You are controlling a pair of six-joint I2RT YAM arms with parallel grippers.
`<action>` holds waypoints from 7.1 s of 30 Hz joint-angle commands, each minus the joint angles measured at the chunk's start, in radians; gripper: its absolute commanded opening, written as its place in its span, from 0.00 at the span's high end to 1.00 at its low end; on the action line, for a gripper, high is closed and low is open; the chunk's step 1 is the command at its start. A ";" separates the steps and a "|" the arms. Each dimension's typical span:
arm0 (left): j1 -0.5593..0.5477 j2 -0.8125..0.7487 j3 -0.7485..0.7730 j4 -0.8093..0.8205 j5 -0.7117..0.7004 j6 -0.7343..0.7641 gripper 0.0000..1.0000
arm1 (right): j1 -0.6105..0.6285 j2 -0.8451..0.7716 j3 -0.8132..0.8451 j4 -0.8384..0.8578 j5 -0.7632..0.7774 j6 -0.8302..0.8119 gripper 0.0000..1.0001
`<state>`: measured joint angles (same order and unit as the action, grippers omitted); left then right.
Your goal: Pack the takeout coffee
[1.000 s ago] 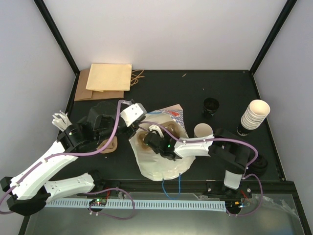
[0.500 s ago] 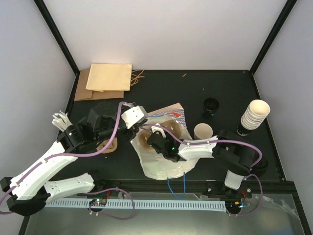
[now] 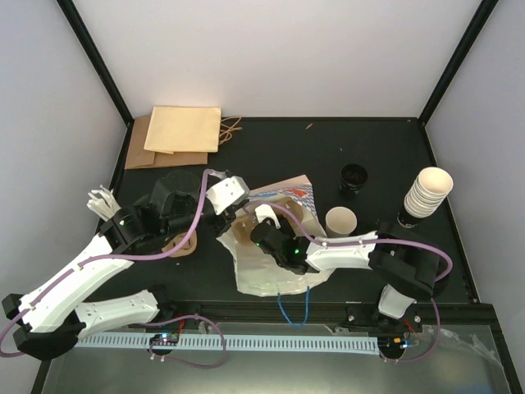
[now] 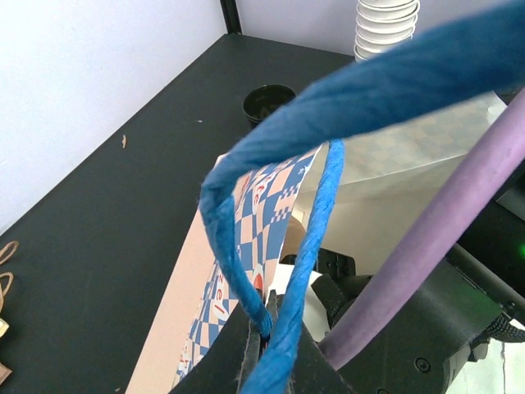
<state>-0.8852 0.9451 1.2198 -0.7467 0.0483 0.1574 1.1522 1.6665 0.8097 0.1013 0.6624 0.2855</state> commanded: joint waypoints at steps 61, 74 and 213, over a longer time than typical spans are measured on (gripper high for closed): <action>0.466 0.142 0.127 -0.091 0.639 -0.468 0.98 | -0.125 0.038 0.530 -1.030 -0.523 -0.143 0.53; 0.543 0.258 0.092 -0.210 0.590 -0.330 0.98 | -0.149 0.217 0.581 -1.000 -0.609 -0.200 0.54; 0.785 -0.472 -0.474 0.192 0.204 -0.419 0.01 | -0.489 -0.219 0.268 -1.067 -0.421 0.196 0.78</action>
<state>-0.1055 0.4904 0.7532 -0.5999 0.2241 -0.2485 0.6567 1.4425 1.0843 -0.9848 0.2016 0.4782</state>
